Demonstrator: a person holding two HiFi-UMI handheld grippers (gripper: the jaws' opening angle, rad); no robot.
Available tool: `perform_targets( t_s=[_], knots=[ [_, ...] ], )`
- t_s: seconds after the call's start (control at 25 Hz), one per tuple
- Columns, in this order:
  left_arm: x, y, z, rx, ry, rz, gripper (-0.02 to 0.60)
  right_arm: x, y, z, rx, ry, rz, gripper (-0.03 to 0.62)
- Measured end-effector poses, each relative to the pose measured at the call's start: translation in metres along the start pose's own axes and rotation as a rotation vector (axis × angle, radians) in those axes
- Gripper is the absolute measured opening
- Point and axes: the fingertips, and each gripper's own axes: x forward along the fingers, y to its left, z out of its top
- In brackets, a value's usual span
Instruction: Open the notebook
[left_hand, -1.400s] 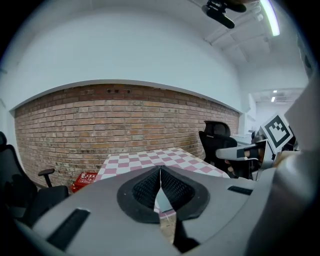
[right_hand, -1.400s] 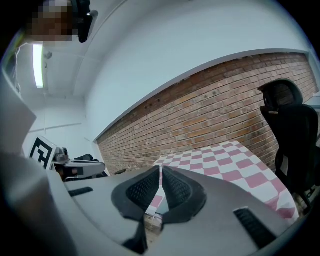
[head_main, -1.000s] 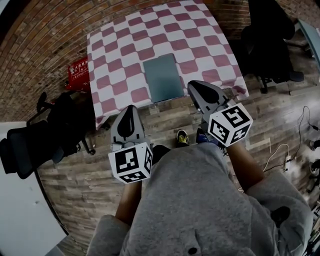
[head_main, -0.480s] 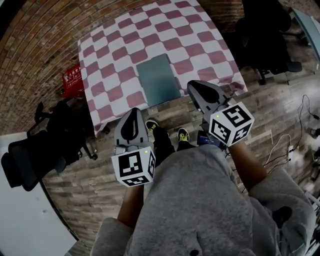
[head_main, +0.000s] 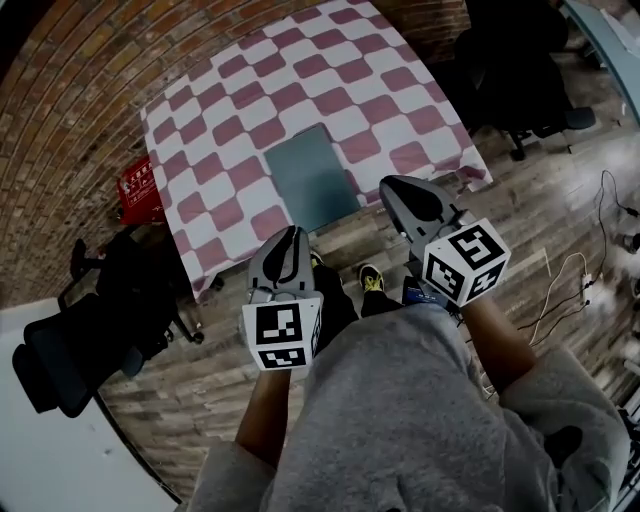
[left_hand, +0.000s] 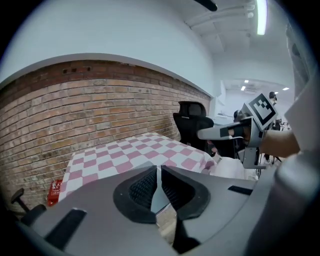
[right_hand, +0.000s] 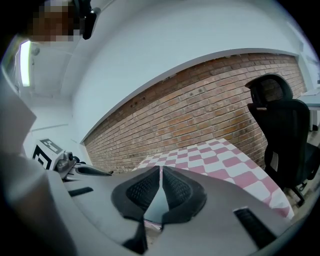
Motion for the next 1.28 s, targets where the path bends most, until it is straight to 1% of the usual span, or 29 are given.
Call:
perform_targets(
  t_s=[0.08,0.12,0.2,0.28,0.4,0.44,0.52,0.6,0.68,0.72,0.8,0.88,0.96,1.04,1.12,1.28],
  knots=[
    [0.011,-0.004,-0.007,0.042,0.034,-0.025,0.016,-0.001,-0.004,-0.002,0.011,-0.005,-0.011,0.037],
    [0.017,-0.007,-0.011,0.064,0.051,-0.04,0.028,-0.002,-0.007,-0.003,0.018,-0.007,-0.017,0.037],
    [0.031,-0.015,-0.018,0.109,0.084,-0.083,0.072,-0.003,-0.013,-0.007,0.03,-0.008,-0.028,0.037],
    [0.047,-0.027,-0.03,0.15,0.13,-0.138,0.136,-0.004,-0.018,-0.01,0.037,-0.006,-0.039,0.037],
    [0.071,-0.042,-0.055,0.196,0.213,-0.212,0.191,-0.006,-0.027,-0.017,0.054,-0.004,-0.058,0.037],
    [0.08,-0.044,-0.061,0.213,0.232,-0.226,0.198,-0.006,-0.03,-0.02,0.061,-0.002,-0.065,0.037],
    [0.097,-0.047,-0.075,0.271,0.268,-0.238,0.209,-0.006,-0.037,-0.026,0.077,0.003,-0.077,0.036],
    [0.113,-0.047,-0.091,0.389,0.309,-0.229,0.242,-0.005,-0.041,-0.032,0.09,0.011,-0.085,0.037],
    [0.128,-0.046,-0.108,0.508,0.352,-0.221,0.251,-0.005,-0.044,-0.038,0.098,0.017,-0.093,0.037],
    [0.134,-0.047,-0.115,0.551,0.367,-0.22,0.255,-0.005,-0.045,-0.04,0.103,0.018,-0.099,0.036],
    [0.145,-0.046,-0.124,0.615,0.387,-0.215,0.255,-0.005,-0.047,-0.043,0.113,0.017,-0.11,0.037],
    [0.155,-0.045,-0.13,0.661,0.406,-0.207,0.255,-0.006,-0.049,-0.044,0.121,0.014,-0.116,0.037],
    [0.161,-0.044,-0.132,0.684,0.409,-0.205,0.255,-0.008,-0.052,-0.044,0.127,0.009,-0.125,0.036],
    [0.161,-0.044,-0.132,0.687,0.403,-0.222,0.253,-0.011,-0.055,-0.045,0.14,0.004,-0.138,0.037],
    [0.159,-0.045,-0.132,0.658,0.407,-0.257,0.246,-0.013,-0.057,-0.047,0.151,0.002,-0.148,0.037],
    [0.156,-0.044,-0.131,0.591,0.459,-0.335,0.244,-0.013,-0.057,-0.048,0.162,-0.004,-0.153,0.037]
  ],
)
